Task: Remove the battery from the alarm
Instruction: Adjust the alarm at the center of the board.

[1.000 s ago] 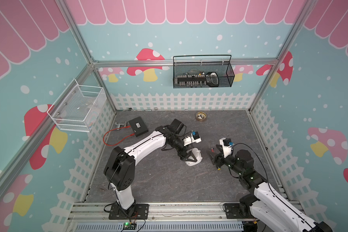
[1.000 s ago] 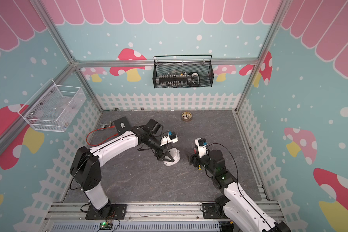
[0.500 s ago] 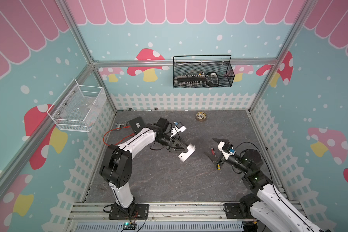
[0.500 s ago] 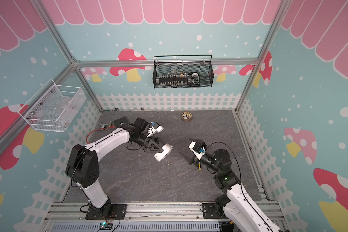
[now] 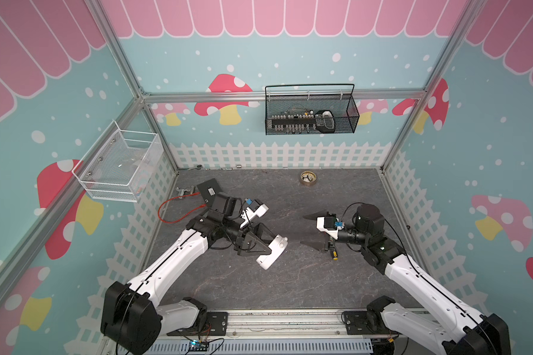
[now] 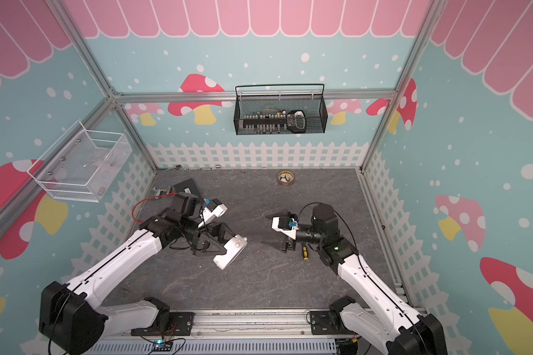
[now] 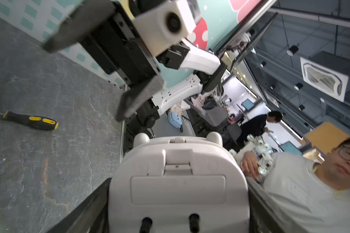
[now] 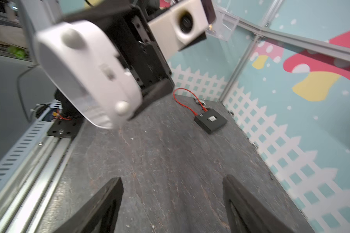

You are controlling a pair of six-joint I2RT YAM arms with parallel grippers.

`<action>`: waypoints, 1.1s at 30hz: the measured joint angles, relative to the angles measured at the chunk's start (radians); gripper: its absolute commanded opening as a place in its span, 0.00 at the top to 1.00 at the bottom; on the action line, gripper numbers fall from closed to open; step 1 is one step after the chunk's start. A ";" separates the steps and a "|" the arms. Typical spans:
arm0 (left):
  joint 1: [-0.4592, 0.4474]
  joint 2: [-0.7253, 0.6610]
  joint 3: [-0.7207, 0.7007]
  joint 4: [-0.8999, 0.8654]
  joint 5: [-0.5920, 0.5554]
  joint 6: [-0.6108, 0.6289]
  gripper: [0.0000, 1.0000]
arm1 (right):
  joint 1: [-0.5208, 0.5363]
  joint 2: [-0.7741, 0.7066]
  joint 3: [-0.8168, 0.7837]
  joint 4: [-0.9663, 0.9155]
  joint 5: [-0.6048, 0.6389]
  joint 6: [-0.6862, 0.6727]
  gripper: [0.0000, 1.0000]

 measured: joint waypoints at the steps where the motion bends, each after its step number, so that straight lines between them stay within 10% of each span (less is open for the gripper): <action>1: 0.008 -0.025 -0.055 0.093 0.001 -0.086 0.67 | 0.032 -0.006 0.008 -0.015 -0.008 -0.005 0.17; 8: 0.017 -0.023 -0.150 0.436 0.002 -0.405 0.67 | 0.229 0.019 0.099 -0.145 0.000 -0.083 0.17; 33: 0.009 0.009 -0.138 0.505 0.002 -0.455 0.67 | 0.245 0.271 0.247 -0.164 -0.014 -0.220 0.23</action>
